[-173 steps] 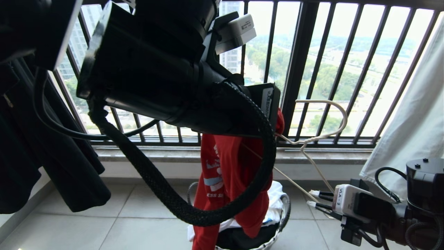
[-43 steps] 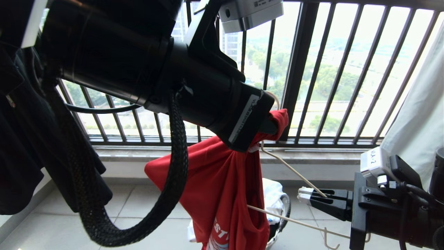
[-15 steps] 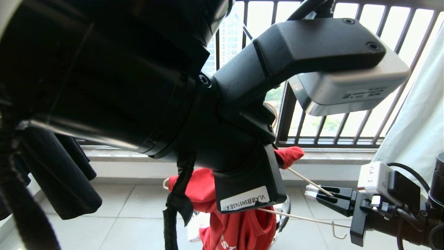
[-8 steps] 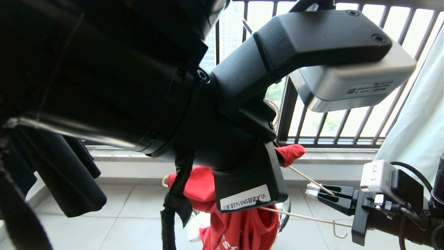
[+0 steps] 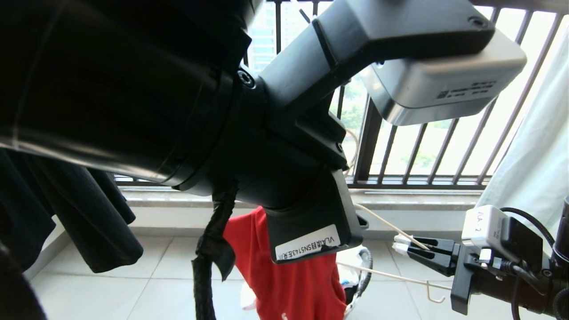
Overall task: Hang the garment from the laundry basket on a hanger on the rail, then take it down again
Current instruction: Hang the clothes on the clothes rack
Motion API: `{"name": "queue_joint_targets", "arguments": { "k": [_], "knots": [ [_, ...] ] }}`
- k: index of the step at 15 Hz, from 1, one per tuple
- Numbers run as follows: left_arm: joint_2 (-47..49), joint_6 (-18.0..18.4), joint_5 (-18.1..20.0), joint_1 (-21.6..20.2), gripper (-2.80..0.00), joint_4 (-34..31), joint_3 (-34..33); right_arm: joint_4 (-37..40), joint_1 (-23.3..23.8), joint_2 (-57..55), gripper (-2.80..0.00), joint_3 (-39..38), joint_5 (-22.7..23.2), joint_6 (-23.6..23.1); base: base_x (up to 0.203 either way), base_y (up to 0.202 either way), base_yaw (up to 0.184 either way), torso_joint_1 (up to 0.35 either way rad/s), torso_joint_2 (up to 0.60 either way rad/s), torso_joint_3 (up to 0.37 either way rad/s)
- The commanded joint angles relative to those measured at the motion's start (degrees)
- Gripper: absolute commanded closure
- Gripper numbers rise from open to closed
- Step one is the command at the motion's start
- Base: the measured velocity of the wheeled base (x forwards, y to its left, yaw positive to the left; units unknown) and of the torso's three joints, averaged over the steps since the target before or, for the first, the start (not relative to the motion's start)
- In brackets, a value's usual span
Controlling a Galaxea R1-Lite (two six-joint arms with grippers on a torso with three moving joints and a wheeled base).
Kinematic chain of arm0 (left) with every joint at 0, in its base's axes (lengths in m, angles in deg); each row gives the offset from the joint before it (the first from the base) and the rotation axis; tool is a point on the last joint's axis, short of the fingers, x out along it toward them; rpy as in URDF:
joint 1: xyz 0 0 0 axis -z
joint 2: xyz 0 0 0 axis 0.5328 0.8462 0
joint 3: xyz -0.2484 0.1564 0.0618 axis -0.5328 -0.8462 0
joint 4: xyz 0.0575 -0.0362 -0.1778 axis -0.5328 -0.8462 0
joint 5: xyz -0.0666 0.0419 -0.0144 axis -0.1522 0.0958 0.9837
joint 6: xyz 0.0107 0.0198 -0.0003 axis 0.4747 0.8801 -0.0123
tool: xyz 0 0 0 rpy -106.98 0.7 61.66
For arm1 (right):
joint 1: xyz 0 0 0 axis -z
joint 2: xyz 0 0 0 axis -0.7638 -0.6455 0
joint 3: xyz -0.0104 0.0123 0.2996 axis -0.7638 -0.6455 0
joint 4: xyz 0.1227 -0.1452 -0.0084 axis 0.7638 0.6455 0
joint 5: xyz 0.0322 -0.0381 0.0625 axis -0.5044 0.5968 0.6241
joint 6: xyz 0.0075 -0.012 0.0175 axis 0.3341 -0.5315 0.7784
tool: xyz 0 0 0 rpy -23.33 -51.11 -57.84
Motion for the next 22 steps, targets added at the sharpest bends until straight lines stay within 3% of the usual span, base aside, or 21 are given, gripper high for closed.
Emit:
{"name": "queue_joint_targets", "arguments": {
  "k": [1, 5, 8, 13, 16, 17, 20, 22],
  "knots": [
    [-0.87, 0.17, 0.01, -0.06, -2.8, -0.22, 0.02, -0.2, -0.01, 0.04, 0.0, -0.09, 0.2, -0.21, 0.0, 0.0, 0.0, 0.0, 0.0, 0.0],
    [-4.53, -3.86, 0.02, -0.08, -2.8, -0.59, -0.34, -0.2, 0.07, 0.13, 0.0, 0.0, 0.2, -0.12, 0.0, 0.0, 0.0, 0.0, 0.0, 0.0],
    [-8.33, -10.2, -0.13, -0.47, -2.8, -0.81, -3.11, -0.29, 0.16, 0.66, 0.0, 0.61, 0.1, 3.82, 0.0, 0.0, 0.0, 0.0, 0.0, 0.0],
    [-11.23, -12.28, 0.77, -11.38, -2.8, -0.59, -7.09, -0.29, 0.54, 0.96, 0.0, 0.62, 0.02, 3.99, 0.0, 0.0, 0.0, 0.0, 0.0, 0.0],
    [-11.17, -12.0, 8.72, -21.95, -2.8, -0.47, -7.51, -0.29, 0.86, 2.01, 0.0, 0.62, 0.23, 3.98, 0.0, 0.0, 0.0, 0.0, 0.0, 0.0],
    [-10.77, -11.93, 12.48, -25.44, 0.0, -0.43, -7.42, -0.2, 0.86, 2.15, 0.0, 0.79, 0.38, 4.19, 0.0, 0.0, 0.0, 0.0, 0.0, 0.0],
    [-8.69, -11.72, 20.42, -32.67, 0.0, -0.36, -7.45, -0.11, 0.78, 1.58, 0.0, 1.76, 0.55, 6.14, 0.0, 0.0, 0.0, 0.0, 0.0, 0.0],
    [-6.36, -11.92, 23.07, -35.4, 0.0, -0.28, -7.54, -0.11, 0.78, 0.68, 0.0, 1.93, 0.55, 6.21, 0.0, 0.0, 0.0, 0.0, 0.0, 0.0]
  ]
}}
